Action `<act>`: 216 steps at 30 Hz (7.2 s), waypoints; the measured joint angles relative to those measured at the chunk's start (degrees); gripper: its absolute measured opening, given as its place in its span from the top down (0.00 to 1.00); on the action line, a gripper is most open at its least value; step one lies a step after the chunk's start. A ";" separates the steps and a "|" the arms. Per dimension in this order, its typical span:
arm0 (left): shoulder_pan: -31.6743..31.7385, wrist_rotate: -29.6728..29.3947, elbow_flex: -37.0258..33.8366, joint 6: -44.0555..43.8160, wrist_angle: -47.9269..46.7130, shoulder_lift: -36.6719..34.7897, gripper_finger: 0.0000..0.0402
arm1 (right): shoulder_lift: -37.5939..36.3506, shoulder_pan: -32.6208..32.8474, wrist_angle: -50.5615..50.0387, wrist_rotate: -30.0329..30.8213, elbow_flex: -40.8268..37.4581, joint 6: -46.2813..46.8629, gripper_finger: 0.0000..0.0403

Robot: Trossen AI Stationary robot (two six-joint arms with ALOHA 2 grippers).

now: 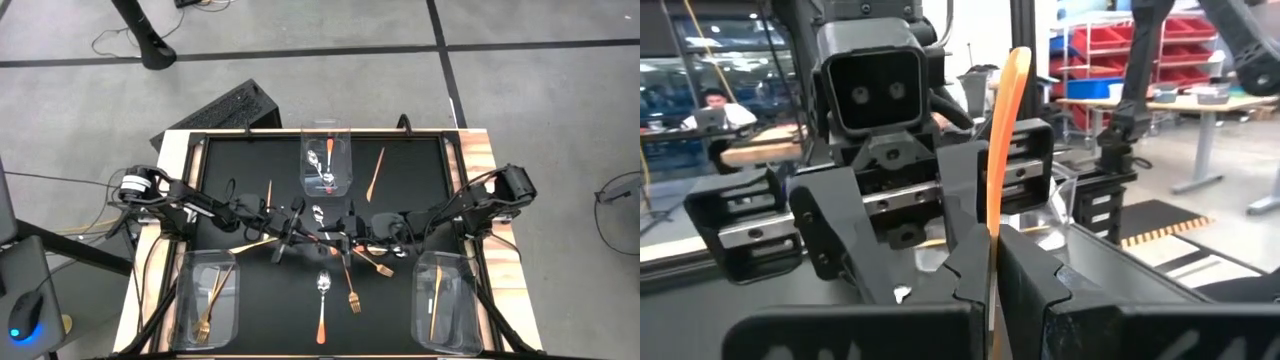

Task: Sort silverware by color (type)
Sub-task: Put the orange spoon into the top transparent bin, then put the gold knife into the bottom right transparent bin

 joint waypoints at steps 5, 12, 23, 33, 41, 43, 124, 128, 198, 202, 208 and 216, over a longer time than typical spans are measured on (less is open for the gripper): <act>0.23 -0.19 -0.07 0.75 -1.22 -0.13 1.00 | -1.86 0.02 -6.92 0.12 0.11 0.02 0.61; 0.45 -1.72 -0.07 2.76 -3.61 -0.33 1.00 | -7.38 0.71 -16.35 0.05 -0.07 0.14 0.61; 1.84 -2.13 -0.04 2.68 -3.40 -0.33 1.00 | -2.85 -0.15 -6.03 -1.09 -0.04 -0.43 0.61; 1.85 -3.03 -0.04 1.07 -2.92 -0.35 1.00 | 0.28 -2.38 -0.75 -1.39 0.00 3.82 0.70; 2.06 -7.23 -0.09 -6.62 -0.33 -0.38 1.00 | -0.09 -3.94 -0.39 -1.50 -0.04 11.79 0.97; 2.33 -10.02 -0.13 -8.87 -0.57 -1.13 0.99 | -0.16 -5.02 -0.02 -1.36 -0.04 14.28 0.98; -0.39 -43.92 -0.79 -7.16 -38.68 -4.94 0.79 | 1.20 -42.12 -56.57 6.37 4.69 42.17 0.72; -0.41 -44.68 -0.79 -7.35 -39.55 -4.94 0.79 | 4.51 -42.82 -59.03 6.57 7.40 42.11 0.72; -0.41 -34.31 -0.79 -20.41 -47.78 -4.96 0.79 | 2.73 -23.75 -76.92 14.30 4.59 50.97 0.99; -0.41 -34.39 -0.79 -19.76 -47.78 -4.96 0.79 | -1.03 -21.33 -78.40 12.82 4.39 52.04 0.99; -0.41 -36.09 -0.79 -19.29 -47.48 -4.96 0.79 | -7.45 -19.43 -79.20 14.86 4.44 52.46 0.99; -0.39 -36.66 -0.79 -18.38 -44.02 -4.98 0.79 | -4.03 -21.42 -73.38 17.03 4.50 47.23 0.83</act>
